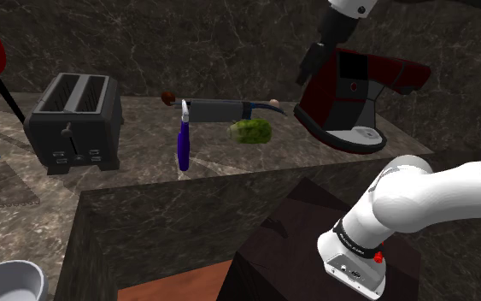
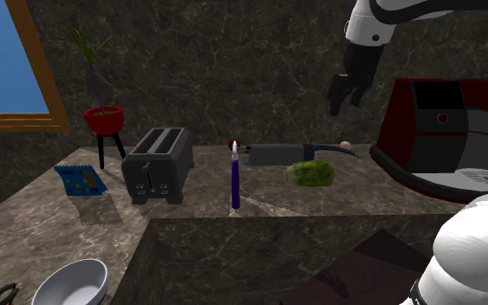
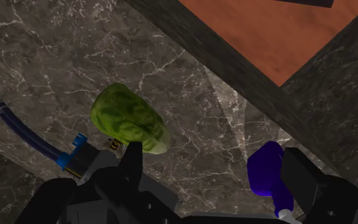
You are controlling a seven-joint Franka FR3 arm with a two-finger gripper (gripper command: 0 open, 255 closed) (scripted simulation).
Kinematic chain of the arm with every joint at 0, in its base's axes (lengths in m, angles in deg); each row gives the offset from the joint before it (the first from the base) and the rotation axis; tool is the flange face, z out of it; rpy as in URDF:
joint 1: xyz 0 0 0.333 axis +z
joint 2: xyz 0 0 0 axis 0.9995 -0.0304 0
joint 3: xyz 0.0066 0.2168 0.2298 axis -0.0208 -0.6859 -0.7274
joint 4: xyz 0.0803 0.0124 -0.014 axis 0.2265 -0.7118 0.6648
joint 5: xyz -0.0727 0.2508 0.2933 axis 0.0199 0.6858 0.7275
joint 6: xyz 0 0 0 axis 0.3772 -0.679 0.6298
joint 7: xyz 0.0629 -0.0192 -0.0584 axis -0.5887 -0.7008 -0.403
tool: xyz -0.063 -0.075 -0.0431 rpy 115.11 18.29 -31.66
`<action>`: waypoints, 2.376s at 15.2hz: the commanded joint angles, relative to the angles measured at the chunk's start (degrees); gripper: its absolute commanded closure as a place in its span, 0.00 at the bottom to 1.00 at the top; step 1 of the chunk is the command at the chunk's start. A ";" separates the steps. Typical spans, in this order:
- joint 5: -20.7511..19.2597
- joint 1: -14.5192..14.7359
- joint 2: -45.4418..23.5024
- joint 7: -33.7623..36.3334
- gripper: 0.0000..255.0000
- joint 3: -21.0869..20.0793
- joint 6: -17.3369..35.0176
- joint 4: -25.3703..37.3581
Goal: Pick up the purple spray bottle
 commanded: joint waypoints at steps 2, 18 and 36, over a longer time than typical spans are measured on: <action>0.64 -0.12 -1.44 1.93 0.00 -1.10 0.95 0.13; 2.86 -3.47 -32.72 32.46 0.00 -16.49 13.28 14.05; -4.80 -1.74 -57.69 50.98 0.00 -19.66 19.81 28.36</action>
